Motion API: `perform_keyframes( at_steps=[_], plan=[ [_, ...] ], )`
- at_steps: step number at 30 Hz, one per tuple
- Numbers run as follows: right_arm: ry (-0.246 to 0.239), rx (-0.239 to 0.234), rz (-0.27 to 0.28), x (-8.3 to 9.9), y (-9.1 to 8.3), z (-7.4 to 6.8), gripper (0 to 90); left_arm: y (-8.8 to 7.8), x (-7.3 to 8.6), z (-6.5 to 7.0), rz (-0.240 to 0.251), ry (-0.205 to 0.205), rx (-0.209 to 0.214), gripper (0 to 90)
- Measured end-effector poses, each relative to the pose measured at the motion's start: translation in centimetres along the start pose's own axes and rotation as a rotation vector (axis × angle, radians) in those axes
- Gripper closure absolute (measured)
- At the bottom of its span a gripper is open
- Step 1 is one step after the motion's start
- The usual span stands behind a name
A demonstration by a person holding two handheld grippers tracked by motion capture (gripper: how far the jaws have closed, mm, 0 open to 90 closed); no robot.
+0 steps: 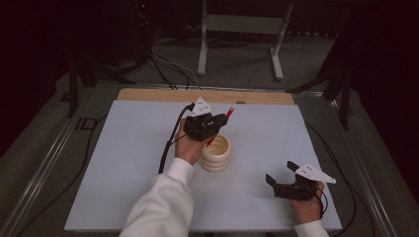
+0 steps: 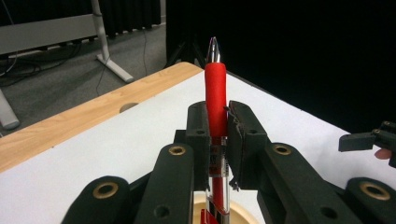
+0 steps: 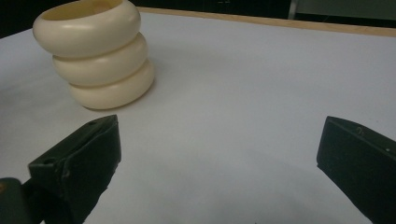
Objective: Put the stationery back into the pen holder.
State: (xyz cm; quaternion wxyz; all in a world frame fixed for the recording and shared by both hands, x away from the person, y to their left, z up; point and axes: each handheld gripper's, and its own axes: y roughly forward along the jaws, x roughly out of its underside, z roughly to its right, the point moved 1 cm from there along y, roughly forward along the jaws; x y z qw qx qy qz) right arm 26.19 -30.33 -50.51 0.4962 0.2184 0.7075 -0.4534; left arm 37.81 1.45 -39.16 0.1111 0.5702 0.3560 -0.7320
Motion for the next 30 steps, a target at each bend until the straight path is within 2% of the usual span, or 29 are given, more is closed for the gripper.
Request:
perform_keyframes(
  at_steps=[7, 11, 30],
  plan=[
    [0.000, 0.002, -0.001, 0.0, -0.1, 0.0, 0.2, 0.7, 0.5, 0.0, -0.016, 0.007, -0.018, 80.3],
    [0.001, 0.003, -0.001, 0.0, -0.1, 0.0, 0.2, 0.9, 0.8, 0.0, -0.009, 0.015, -0.048, 80.4],
    [0.003, 0.004, -0.003, 0.1, -0.2, 0.1, 0.2, 1.9, 2.4, -0.5, -0.030, -0.003, -0.063, 79.9]
  ],
)
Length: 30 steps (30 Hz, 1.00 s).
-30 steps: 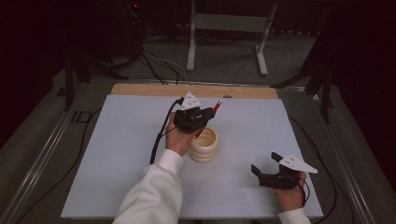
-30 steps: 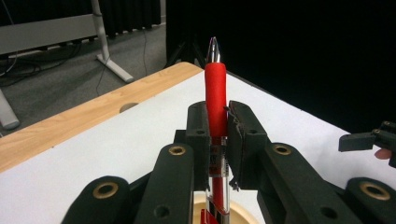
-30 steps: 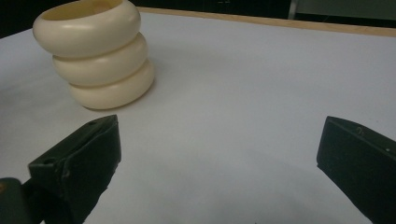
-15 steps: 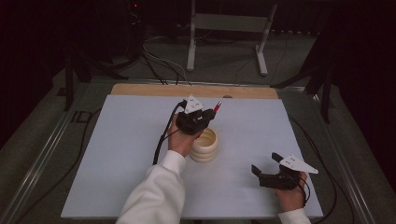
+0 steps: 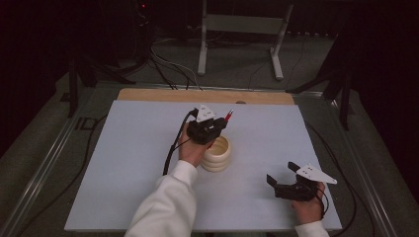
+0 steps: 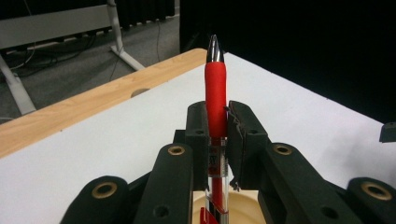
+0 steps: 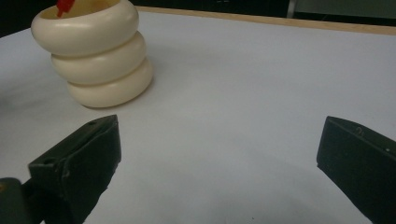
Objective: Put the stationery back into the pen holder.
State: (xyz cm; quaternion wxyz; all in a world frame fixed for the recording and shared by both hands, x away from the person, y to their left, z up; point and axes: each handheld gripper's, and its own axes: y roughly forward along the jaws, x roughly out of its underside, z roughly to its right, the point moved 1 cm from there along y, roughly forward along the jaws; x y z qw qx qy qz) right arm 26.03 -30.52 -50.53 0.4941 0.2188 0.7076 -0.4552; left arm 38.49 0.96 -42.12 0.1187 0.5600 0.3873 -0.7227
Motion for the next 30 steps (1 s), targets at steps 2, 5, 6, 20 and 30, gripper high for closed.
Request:
perform_keyframes(
  at_steps=[2, 5, 6, 20, 30],
  plan=[
    [0.000, 0.001, -0.001, 0.0, 0.0, 0.0, 0.2, 0.1, 0.3, 0.0, -0.003, 0.001, -0.005, 79.9],
    [0.000, 0.001, -0.003, 0.0, 0.0, 0.0, 0.2, 0.2, 0.6, -0.1, -0.006, -0.008, -0.005, 79.9],
    [0.000, 0.001, -0.003, 0.0, 0.0, 0.0, 0.2, 0.2, 0.7, -0.1, -0.008, -0.008, -0.006, 79.9],
    [0.001, 0.002, -0.005, 0.1, -0.1, 0.0, 0.2, 0.6, 2.6, 0.5, -0.067, -0.004, 0.013, 79.8],
    [0.000, 0.003, -0.006, 0.1, -0.1, 0.0, 0.2, 0.3, 3.4, 0.8, -0.107, 0.016, 0.026, 79.3]
  ],
)
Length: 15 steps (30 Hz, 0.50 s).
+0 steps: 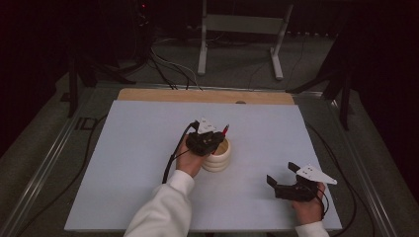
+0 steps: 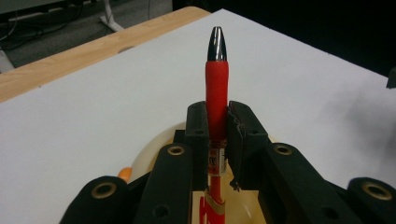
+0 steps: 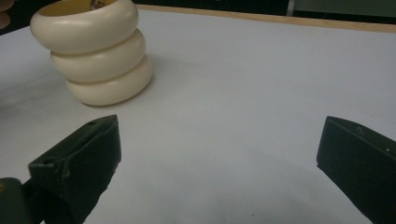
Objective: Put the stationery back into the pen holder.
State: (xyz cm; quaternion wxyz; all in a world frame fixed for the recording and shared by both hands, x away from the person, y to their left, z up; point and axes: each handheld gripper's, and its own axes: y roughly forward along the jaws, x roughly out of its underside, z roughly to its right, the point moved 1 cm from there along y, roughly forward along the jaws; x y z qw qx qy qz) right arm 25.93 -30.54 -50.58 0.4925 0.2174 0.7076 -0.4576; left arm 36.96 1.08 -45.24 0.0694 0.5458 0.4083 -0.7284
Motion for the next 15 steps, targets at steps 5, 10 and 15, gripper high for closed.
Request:
perform_keyframes(
  at_steps=[5, 10, 15],
  plan=[
    [0.002, 0.001, -0.001, 0.01, -0.02, 0.00, 0.2, -0.15, 0.03, -0.01, -0.013, 0.009, 0.008, 79.3],
    [0.003, 0.001, -0.001, 0.01, -0.03, 0.01, 0.2, -0.22, 0.05, -0.17, -0.018, 0.006, 0.003, 61.5],
    [0.004, 0.002, -0.001, 0.01, -0.07, 0.02, 0.2, -0.63, -0.14, -0.42, -0.006, -0.024, -0.017, 44.7]
  ],
)
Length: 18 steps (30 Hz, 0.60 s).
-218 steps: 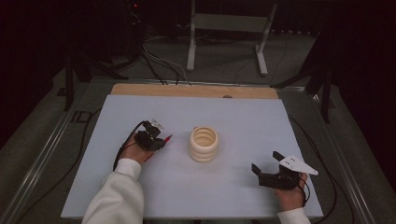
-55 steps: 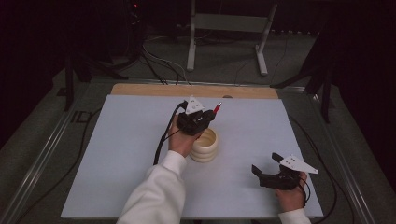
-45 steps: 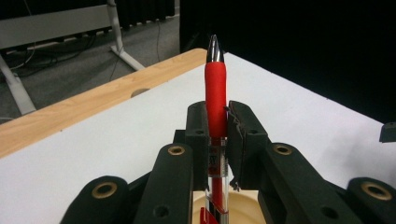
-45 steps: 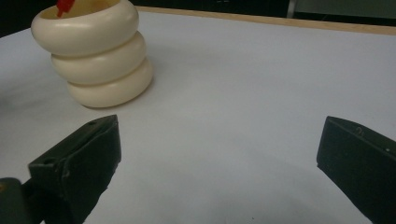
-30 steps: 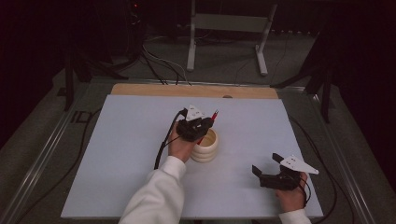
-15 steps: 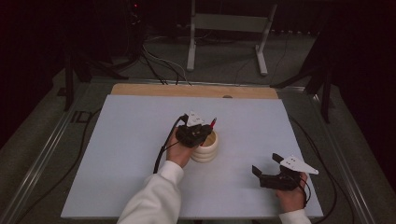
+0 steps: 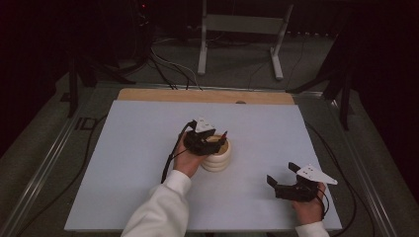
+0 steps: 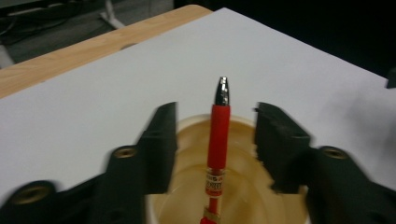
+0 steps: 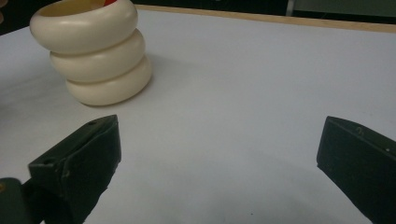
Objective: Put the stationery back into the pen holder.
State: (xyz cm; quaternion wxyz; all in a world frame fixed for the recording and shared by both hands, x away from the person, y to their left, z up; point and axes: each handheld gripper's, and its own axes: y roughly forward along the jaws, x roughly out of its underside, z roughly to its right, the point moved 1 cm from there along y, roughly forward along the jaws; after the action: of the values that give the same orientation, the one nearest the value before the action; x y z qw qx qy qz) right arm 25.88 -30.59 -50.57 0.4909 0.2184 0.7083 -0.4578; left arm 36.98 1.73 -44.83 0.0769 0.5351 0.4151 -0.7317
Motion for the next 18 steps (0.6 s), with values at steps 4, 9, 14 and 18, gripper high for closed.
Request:
perform_keyframes(
  at_steps=[4, 9, 14, 18],
  plan=[
    [0.000, 0.002, 0.001, 0.0, 0.0, 0.0, 0.2, -0.7, -0.1, -0.2, 0.003, -0.008, -0.027, 24.6],
    [0.000, 0.003, 0.001, 0.0, -0.1, 0.0, 0.2, -1.9, -0.1, -0.7, 0.025, -0.043, -0.054, 11.1],
    [-0.001, 0.003, 0.002, 0.0, -0.1, 0.0, 0.2, -3.4, 0.0, -1.3, 0.055, -0.055, -0.057, 0.7],
    [-0.001, 0.002, 0.002, 0.0, -0.1, 0.0, 0.2, -4.5, 0.0, -1.7, 0.070, -0.045, -0.073, 0.1]
  ],
)
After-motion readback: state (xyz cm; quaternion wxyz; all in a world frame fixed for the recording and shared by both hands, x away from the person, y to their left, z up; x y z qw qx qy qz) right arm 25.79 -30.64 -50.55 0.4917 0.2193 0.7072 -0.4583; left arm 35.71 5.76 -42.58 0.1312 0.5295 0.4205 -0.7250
